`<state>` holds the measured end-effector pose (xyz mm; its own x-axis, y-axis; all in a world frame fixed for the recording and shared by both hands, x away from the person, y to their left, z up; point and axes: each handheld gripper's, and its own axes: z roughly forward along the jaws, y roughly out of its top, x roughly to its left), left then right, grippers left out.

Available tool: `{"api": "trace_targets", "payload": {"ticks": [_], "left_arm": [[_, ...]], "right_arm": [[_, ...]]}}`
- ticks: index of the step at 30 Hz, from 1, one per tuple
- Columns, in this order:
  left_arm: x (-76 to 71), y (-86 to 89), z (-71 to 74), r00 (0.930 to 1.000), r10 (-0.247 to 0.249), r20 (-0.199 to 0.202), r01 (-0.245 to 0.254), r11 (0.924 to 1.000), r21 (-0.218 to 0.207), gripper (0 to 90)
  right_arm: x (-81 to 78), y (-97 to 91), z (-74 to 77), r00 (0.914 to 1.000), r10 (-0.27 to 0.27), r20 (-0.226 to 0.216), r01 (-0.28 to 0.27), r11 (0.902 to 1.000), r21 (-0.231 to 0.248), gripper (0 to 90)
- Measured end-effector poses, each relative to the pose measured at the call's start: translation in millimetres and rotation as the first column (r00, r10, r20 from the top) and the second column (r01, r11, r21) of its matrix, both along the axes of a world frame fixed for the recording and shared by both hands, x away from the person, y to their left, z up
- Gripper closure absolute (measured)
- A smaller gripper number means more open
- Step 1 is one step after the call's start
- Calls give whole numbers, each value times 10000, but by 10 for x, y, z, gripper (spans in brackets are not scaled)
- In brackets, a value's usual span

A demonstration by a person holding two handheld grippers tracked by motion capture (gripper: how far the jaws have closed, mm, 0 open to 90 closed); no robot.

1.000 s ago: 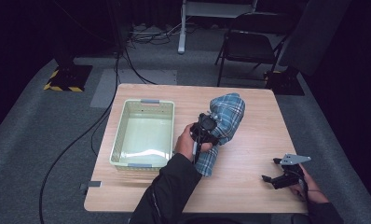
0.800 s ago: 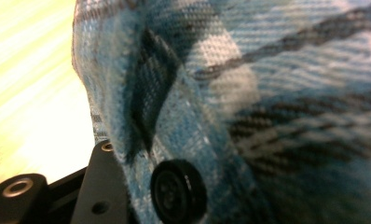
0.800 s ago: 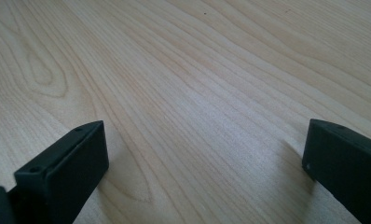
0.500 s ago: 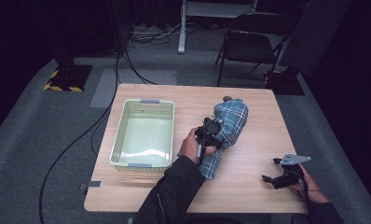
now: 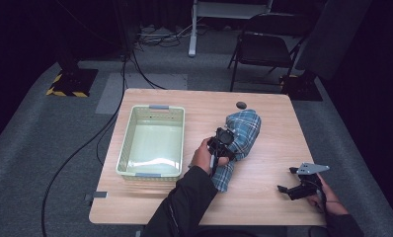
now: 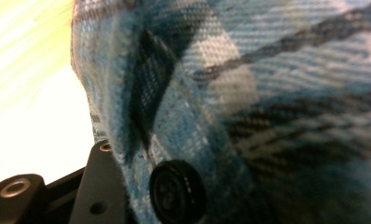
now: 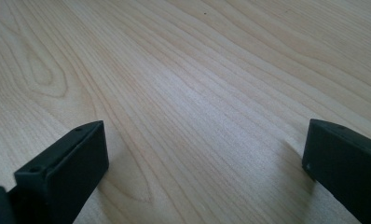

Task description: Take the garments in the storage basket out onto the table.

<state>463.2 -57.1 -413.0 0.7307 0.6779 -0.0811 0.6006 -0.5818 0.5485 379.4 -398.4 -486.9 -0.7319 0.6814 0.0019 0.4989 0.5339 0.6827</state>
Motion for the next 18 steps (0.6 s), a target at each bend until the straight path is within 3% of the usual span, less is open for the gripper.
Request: {"api": "trace_targets", "payload": {"ticks": [18], "left_arm": [[1,-86,-182,9999,-55,-164,61,9991,410,467]], "right_arm": [[-1,0,0,10000,-7,2,7,10000,-2,2]]}}
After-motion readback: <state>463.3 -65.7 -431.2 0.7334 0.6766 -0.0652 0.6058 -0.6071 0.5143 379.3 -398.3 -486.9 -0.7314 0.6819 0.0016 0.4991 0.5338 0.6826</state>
